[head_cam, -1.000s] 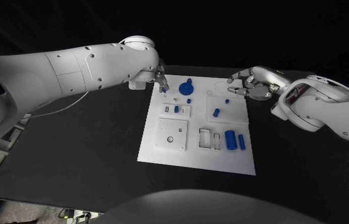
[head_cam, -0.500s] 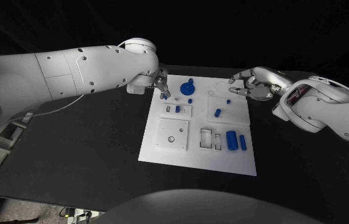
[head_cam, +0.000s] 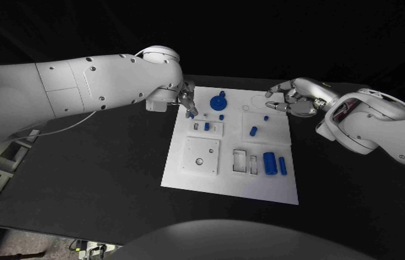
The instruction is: Assemble the parts on the task board
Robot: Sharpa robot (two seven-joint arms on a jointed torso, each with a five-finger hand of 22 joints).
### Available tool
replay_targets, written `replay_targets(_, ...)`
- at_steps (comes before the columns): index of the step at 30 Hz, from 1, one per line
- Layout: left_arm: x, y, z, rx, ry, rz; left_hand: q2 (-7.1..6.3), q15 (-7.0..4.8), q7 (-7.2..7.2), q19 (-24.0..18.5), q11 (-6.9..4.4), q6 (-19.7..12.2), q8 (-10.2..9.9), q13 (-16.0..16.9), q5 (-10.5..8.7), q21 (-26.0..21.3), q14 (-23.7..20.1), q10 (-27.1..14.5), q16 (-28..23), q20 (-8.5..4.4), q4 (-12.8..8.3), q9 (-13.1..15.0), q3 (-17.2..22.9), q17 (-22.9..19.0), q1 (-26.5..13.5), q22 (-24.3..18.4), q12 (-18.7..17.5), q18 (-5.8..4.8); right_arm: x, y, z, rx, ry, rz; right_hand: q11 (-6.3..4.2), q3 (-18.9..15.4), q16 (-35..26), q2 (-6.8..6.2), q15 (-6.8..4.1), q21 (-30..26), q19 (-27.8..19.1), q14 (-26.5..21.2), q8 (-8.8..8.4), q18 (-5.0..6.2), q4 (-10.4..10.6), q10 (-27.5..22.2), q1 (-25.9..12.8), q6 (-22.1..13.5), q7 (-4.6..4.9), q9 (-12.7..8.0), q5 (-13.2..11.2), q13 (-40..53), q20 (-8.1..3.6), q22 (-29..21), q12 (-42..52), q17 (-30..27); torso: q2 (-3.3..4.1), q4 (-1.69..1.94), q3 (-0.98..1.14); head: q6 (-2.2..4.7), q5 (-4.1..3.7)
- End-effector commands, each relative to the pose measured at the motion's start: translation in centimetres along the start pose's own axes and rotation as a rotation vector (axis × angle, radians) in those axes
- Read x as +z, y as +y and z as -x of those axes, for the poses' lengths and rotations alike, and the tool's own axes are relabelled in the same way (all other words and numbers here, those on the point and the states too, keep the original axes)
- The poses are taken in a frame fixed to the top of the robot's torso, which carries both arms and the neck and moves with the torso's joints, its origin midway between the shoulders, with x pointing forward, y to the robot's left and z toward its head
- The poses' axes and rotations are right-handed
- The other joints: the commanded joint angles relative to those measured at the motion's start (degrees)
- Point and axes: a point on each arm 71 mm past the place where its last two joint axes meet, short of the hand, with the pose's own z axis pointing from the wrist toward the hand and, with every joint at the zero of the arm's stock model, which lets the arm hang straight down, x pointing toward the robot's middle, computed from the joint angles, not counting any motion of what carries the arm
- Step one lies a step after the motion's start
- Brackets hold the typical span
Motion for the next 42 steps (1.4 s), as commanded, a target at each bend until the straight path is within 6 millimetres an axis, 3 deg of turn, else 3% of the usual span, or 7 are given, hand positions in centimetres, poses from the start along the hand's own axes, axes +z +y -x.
replay_targets(1, -0.1, -0.3, -0.1, -0.007, -0.016, -0.01, 0.04, -0.47, -0.02, 4.8, -0.3, 0.3, 0.2, 15.1, -0.33, -0.5, 6.0, 6.0, 0.1, -0.51, 0.0, 0.0, 0.4, 15.1, -0.4, 14.4, 0.0, -0.42, 0.0, 0.0, -0.2, -0.003, 0.014, 0.001, 0.44, 0.3, 0.2, -0.11, 0.21, -0.3, 0.0, 6.0, 0.3, 0.64, -0.1, 5.9, 0.5, 0.3, 0.03, 0.1, 0.3, 14.9, -0.19, 12.0, -0.3, 15.1, 0.0, 0.03, -0.03, 0.0, 0.05)
replay_targets(16, -0.1, -0.8, -0.6, -0.007, -0.055, -0.015, 0.12, -0.45, 0.07, 4.7, -0.26, 0.1, 0.1, 15.1, -0.31, -0.7, 6.0, 6.0, 0.1, -0.5, 0.2, 0.1, 0.7, 15.1, -0.8, 14.4, 0.0, -0.38, 0.0, 0.0, -0.1, -0.003, 0.013, -0.004, 0.44, 0.3, 0.2, -0.11, 0.21, -0.2, 0.0, 6.0, 0.3, 0.64, -0.1, 5.9, 0.6, 0.3, 0.03, 0.1, 0.3, 14.9, -0.19, 12.0, -0.3, 15.1, -0.07, 0.01, 0.08, 0.0, 0.01)
replay_targets(42, 0.6, -0.6, -2.2, -0.005, -0.013, -0.009, 0.44, -0.41, 0.09, 4.6, -0.23, 0.2, 0.2, 15.1, -0.17, -0.8, 6.0, 6.0, 0.1, -0.47, 0.5, 0.2, 1.1, 15.1, -1.4, 14.3, 0.0, -0.34, 0.0, 0.0, -0.1, -0.003, 0.008, -0.006, 0.44, 0.4, 0.2, -0.12, 0.22, -0.2, 0.0, 6.0, 0.25, 0.62, -0.1, 5.9, 0.7, 0.4, 0.03, 0.1, 0.4, 14.9, -0.19, 12.0, -0.3, 15.1, -0.03, 0.01, 0.01, 0.0, 0.12)
